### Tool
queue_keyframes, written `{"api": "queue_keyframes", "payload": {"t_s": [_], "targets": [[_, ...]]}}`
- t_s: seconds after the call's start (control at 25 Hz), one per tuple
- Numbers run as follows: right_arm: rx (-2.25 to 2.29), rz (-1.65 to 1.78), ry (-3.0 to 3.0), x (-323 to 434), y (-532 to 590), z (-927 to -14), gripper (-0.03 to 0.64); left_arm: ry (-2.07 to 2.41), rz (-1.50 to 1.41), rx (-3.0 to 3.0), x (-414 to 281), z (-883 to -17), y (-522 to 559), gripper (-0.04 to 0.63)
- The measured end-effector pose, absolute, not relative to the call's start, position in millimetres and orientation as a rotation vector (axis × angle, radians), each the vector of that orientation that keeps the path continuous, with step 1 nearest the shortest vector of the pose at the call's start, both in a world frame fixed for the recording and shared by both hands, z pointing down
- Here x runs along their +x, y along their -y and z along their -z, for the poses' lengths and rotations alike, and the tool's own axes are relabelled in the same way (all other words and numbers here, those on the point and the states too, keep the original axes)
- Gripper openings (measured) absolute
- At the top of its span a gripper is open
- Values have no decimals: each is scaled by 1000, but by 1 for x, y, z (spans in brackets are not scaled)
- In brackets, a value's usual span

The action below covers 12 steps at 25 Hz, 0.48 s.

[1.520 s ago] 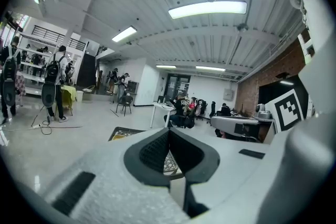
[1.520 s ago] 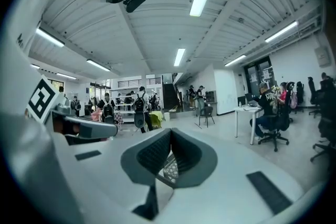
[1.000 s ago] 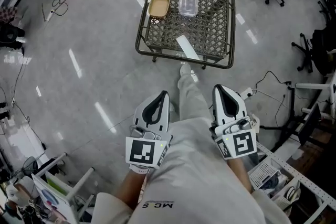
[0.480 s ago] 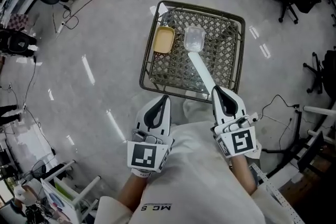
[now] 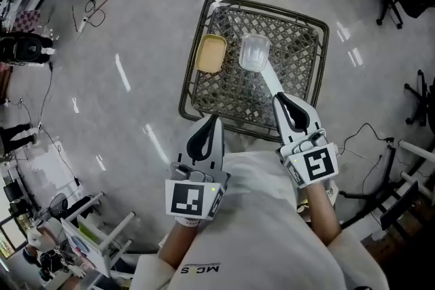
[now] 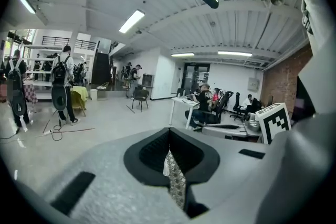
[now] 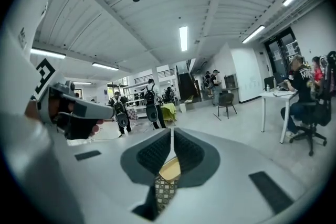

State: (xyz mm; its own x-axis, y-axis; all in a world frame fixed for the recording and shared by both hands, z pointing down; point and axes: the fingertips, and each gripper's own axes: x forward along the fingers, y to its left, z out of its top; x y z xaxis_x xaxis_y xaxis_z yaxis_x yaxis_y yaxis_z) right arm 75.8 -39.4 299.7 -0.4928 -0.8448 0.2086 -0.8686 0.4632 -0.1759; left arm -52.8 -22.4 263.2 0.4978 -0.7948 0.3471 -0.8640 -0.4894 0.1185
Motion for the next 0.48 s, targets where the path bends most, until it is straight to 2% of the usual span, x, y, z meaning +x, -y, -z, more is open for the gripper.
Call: {"api": "queue_keyframes", "payload": {"t_s": [0.48], "targets": [[1463,-429,2562,83,68,-330,20,1335,-377,2439,-28,-290,58,25]]}}
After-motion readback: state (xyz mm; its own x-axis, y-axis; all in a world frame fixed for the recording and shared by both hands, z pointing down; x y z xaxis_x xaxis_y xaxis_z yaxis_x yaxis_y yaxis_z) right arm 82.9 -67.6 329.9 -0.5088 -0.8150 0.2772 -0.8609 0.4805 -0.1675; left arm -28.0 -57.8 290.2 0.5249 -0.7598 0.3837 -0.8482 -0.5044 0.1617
